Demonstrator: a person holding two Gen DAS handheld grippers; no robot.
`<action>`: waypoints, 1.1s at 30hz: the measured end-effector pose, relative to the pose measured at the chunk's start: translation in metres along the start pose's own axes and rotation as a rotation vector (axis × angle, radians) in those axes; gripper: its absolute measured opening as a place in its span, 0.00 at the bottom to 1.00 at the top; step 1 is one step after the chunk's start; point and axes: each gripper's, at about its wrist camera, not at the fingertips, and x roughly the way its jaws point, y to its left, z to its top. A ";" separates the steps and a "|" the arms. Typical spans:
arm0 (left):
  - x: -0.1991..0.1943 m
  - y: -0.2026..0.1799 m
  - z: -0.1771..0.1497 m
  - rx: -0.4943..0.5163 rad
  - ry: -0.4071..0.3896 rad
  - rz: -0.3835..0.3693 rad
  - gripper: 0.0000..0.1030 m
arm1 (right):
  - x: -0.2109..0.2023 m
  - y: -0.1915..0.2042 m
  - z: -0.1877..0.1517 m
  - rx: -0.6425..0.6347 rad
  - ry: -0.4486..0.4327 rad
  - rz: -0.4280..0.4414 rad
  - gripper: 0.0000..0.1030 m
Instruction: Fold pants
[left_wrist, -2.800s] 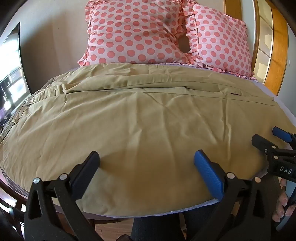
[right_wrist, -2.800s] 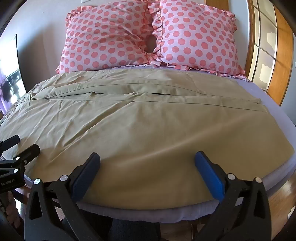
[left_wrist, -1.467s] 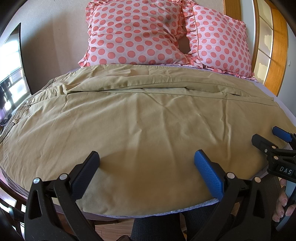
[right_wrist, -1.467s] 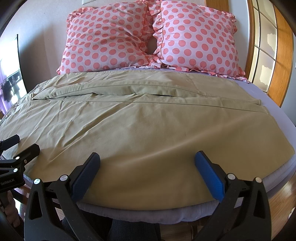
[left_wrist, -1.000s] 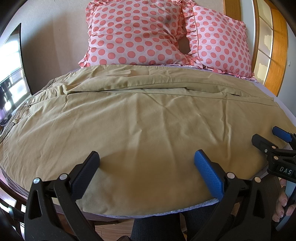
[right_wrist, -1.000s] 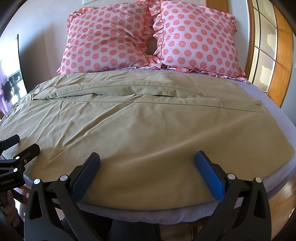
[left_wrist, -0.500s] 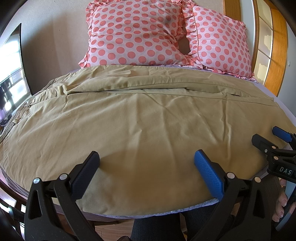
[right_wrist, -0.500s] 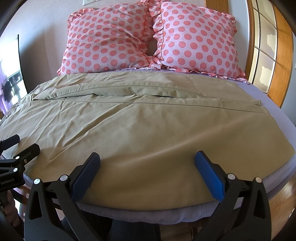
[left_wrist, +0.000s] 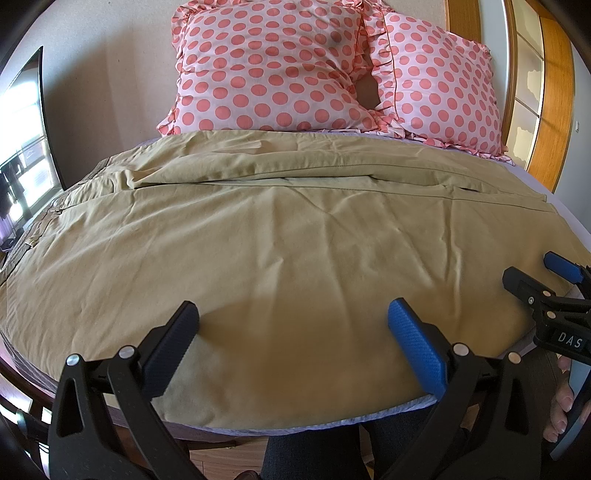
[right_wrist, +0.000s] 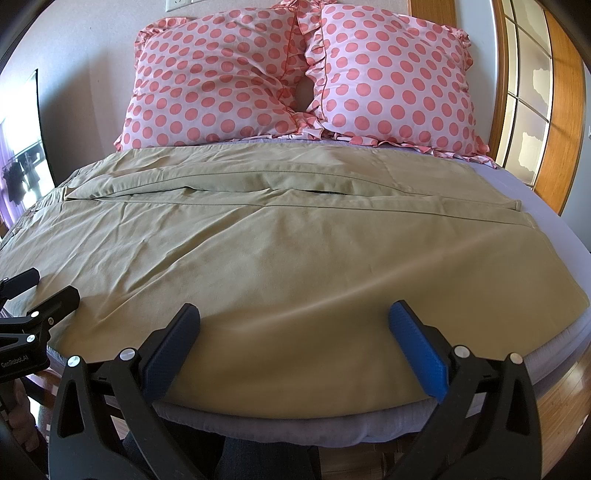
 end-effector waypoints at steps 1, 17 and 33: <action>0.000 0.000 0.000 0.000 0.000 0.000 0.98 | 0.000 0.000 0.000 0.000 -0.001 0.000 0.99; 0.000 0.000 0.000 0.001 0.003 0.000 0.98 | -0.004 -0.002 -0.005 0.002 -0.035 -0.003 0.99; -0.016 0.013 0.040 0.074 -0.121 -0.006 0.98 | 0.140 -0.176 0.216 0.543 0.228 -0.294 0.80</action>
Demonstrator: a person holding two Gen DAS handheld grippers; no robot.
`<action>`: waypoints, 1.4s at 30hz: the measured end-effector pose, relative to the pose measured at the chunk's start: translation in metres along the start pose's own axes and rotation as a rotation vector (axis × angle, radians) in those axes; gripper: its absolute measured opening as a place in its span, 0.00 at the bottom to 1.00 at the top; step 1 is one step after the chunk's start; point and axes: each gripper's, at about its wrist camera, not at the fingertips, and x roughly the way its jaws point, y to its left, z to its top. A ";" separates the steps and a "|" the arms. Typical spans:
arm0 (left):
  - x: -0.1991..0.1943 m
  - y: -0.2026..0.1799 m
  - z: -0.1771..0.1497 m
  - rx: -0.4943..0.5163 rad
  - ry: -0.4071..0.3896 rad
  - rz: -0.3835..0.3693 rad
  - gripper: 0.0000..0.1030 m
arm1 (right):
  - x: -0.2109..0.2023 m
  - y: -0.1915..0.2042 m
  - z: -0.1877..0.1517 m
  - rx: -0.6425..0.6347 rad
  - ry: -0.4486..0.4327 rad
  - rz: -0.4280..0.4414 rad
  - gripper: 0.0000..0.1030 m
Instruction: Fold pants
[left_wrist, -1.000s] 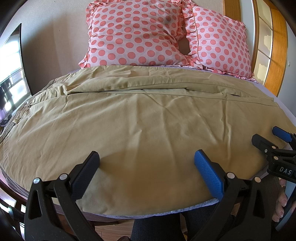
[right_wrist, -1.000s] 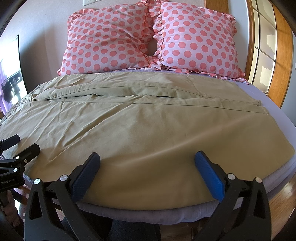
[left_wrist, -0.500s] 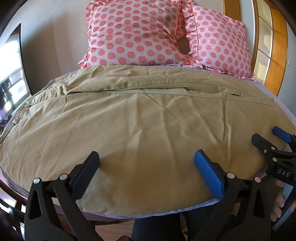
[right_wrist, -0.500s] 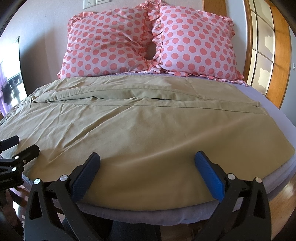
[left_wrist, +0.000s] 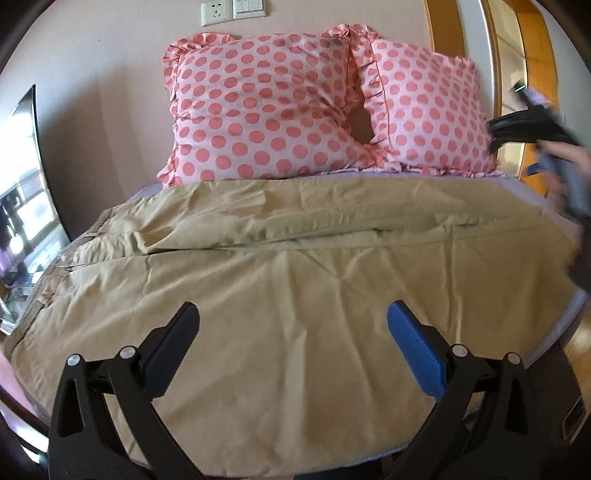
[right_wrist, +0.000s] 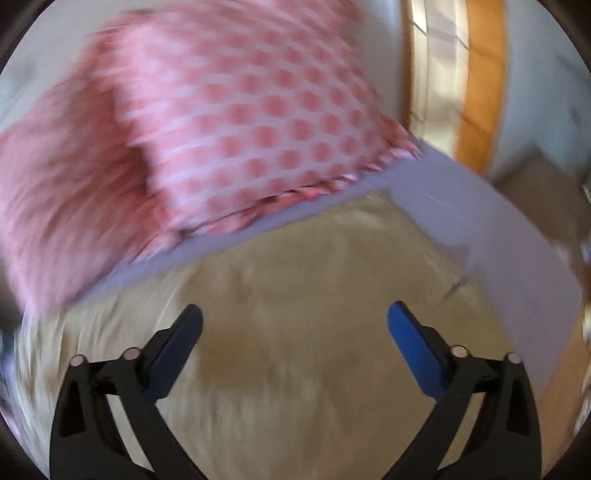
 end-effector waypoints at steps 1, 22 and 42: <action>0.003 0.002 0.002 0.000 -0.002 -0.004 0.98 | 0.017 0.002 0.011 0.038 0.020 -0.021 0.75; 0.017 0.038 0.013 -0.102 -0.020 -0.051 0.98 | 0.144 -0.045 0.023 0.318 -0.095 0.061 0.04; -0.003 0.186 0.054 -0.473 -0.105 -0.208 0.98 | 0.034 -0.191 -0.159 0.501 -0.093 0.563 0.36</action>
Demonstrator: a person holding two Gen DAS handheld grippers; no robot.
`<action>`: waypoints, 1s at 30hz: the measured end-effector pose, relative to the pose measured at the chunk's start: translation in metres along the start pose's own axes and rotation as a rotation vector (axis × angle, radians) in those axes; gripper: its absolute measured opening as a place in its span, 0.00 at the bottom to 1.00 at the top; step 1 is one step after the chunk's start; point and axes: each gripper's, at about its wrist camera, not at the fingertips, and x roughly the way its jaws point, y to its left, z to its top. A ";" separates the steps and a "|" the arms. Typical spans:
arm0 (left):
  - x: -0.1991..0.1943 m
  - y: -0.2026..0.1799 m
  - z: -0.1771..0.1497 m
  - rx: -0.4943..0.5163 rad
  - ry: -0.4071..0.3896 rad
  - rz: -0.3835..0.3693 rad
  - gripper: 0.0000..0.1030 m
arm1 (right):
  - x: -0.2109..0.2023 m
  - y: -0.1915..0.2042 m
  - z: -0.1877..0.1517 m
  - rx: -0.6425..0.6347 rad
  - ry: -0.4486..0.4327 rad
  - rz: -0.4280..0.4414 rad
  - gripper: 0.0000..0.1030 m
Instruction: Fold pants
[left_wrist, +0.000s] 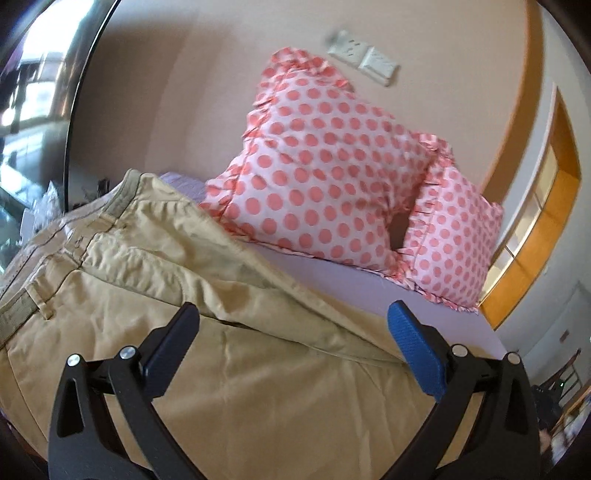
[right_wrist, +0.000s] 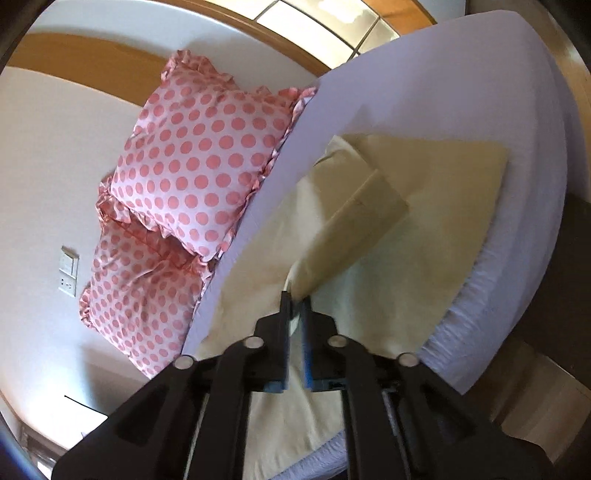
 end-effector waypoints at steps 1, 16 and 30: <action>0.003 0.002 0.002 -0.005 0.006 0.007 0.98 | 0.002 0.004 -0.001 0.004 0.009 -0.006 0.45; 0.150 0.027 0.068 -0.114 0.233 0.159 0.87 | -0.006 -0.010 0.019 -0.018 -0.081 0.098 0.02; 0.004 0.053 0.012 -0.169 0.094 0.101 0.06 | -0.046 -0.003 0.039 -0.031 -0.181 0.129 0.02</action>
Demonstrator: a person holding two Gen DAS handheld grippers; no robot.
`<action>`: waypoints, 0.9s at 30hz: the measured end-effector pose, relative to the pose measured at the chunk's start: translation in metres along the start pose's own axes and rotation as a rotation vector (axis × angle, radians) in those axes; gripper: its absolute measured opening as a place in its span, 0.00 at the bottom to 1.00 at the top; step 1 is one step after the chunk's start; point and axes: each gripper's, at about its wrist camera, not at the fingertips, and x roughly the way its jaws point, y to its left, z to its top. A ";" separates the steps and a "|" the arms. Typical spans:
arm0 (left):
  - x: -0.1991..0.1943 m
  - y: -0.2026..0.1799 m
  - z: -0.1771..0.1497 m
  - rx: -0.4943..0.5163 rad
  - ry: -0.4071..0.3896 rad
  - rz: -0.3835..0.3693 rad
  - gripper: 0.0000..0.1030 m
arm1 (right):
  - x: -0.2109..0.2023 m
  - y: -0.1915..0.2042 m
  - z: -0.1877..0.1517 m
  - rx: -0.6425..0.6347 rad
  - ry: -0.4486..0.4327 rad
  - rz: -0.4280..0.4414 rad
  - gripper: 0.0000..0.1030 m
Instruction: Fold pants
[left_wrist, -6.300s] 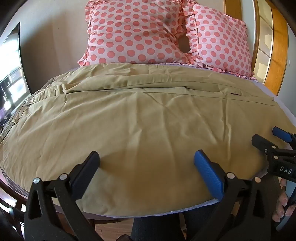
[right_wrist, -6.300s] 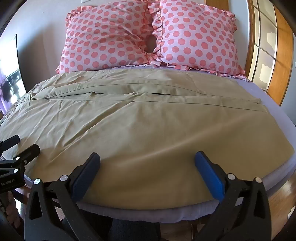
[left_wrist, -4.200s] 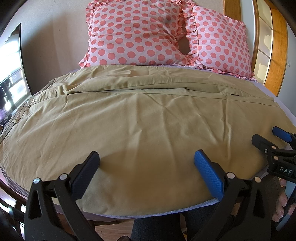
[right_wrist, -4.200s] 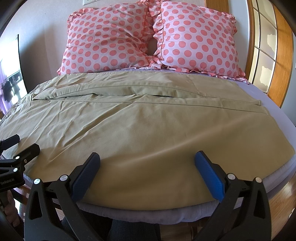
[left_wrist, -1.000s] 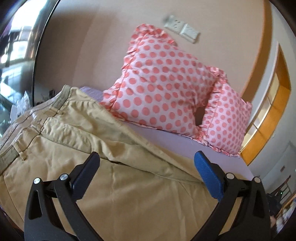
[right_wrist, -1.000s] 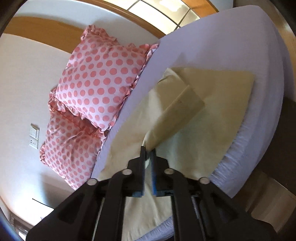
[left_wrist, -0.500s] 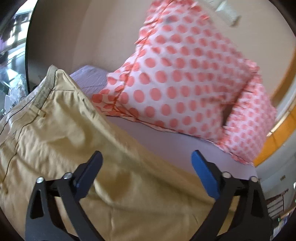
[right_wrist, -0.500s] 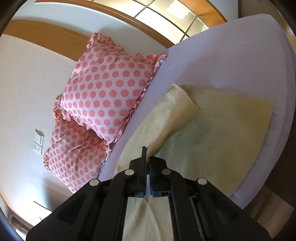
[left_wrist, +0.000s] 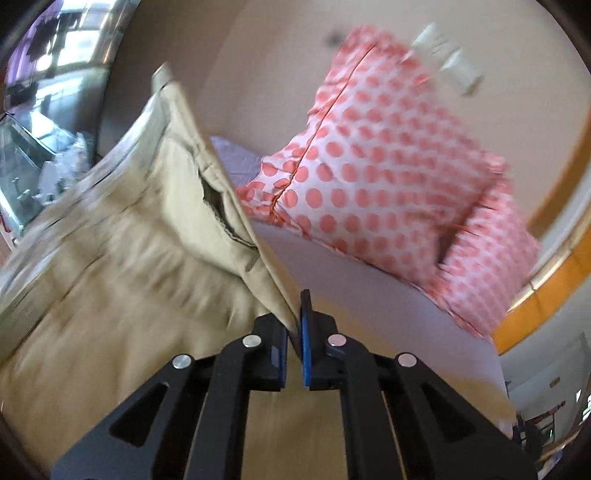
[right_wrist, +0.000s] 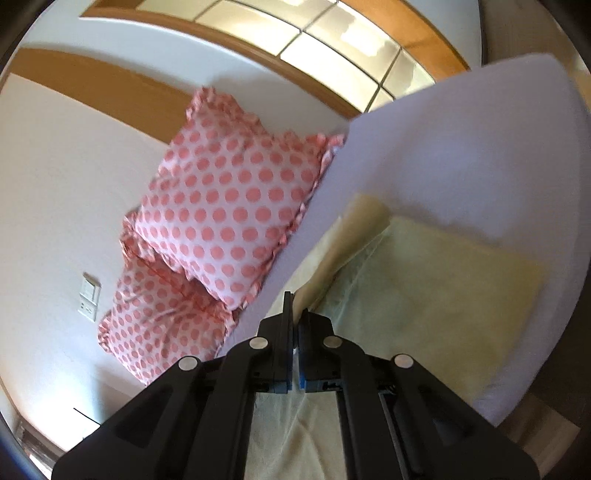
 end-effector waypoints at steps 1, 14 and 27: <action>-0.019 0.004 -0.017 0.002 -0.009 0.001 0.06 | -0.007 -0.004 0.000 -0.004 -0.009 -0.015 0.02; -0.060 0.048 -0.144 -0.063 0.026 0.058 0.12 | -0.019 -0.030 -0.011 -0.029 0.025 -0.205 0.03; -0.103 0.063 -0.158 -0.073 -0.141 0.055 0.57 | -0.033 -0.035 -0.005 -0.181 -0.123 -0.410 0.57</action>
